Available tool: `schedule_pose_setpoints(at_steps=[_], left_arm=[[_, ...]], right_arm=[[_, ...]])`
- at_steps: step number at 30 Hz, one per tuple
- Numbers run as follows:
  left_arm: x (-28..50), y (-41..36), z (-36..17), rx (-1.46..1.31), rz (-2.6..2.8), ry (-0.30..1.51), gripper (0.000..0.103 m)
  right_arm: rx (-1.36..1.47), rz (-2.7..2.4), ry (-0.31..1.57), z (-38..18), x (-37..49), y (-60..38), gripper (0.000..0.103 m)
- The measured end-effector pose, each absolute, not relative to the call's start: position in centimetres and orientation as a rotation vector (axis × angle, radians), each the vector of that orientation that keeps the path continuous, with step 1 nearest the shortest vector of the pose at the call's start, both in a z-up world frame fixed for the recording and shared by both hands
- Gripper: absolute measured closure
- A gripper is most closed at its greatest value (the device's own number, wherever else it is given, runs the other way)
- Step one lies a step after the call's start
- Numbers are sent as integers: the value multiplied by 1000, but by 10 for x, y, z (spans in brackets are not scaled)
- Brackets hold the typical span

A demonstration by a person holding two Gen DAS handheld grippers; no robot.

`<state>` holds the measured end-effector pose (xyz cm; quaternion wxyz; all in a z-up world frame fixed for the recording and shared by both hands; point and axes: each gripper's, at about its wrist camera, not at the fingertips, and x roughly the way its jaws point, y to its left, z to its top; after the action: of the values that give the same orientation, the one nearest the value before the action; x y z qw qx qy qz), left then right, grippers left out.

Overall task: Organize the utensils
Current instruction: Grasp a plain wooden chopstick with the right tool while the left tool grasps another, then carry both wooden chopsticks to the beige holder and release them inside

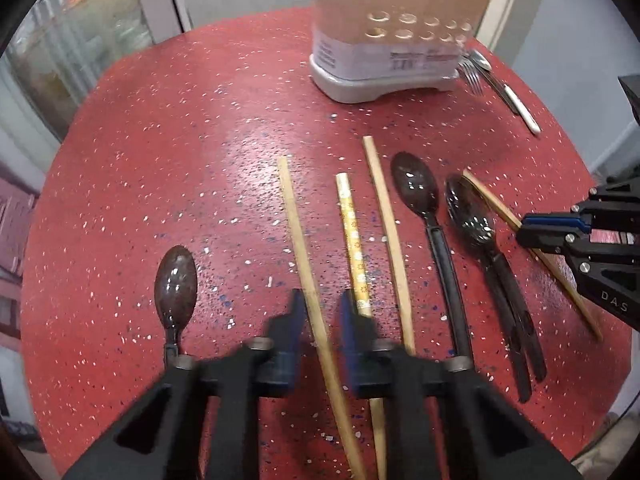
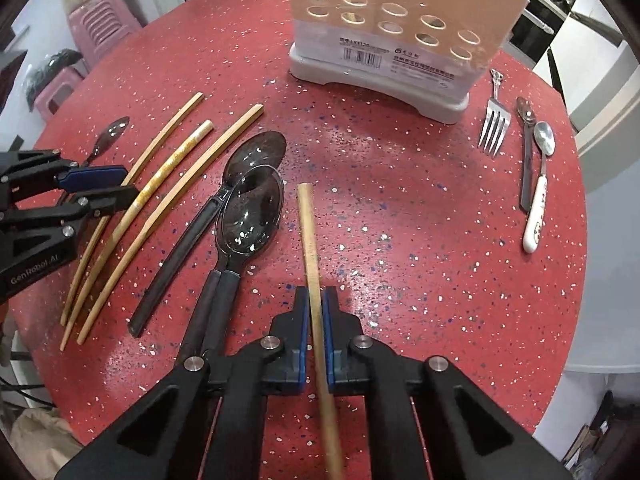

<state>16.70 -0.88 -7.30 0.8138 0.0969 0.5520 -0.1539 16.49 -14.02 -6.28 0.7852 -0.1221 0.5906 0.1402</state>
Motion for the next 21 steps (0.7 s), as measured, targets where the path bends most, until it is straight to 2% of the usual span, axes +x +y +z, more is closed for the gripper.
schedule_pose_setpoints(at_steps=[9,21], left_arm=[[144,8,-63,82,-303,1092,72],[120,29,-2,-105,-292,878,72]], right_arm=[[-141,299,1220,-50,157,-172,97],[67,342,994,0,126,-207,97]])
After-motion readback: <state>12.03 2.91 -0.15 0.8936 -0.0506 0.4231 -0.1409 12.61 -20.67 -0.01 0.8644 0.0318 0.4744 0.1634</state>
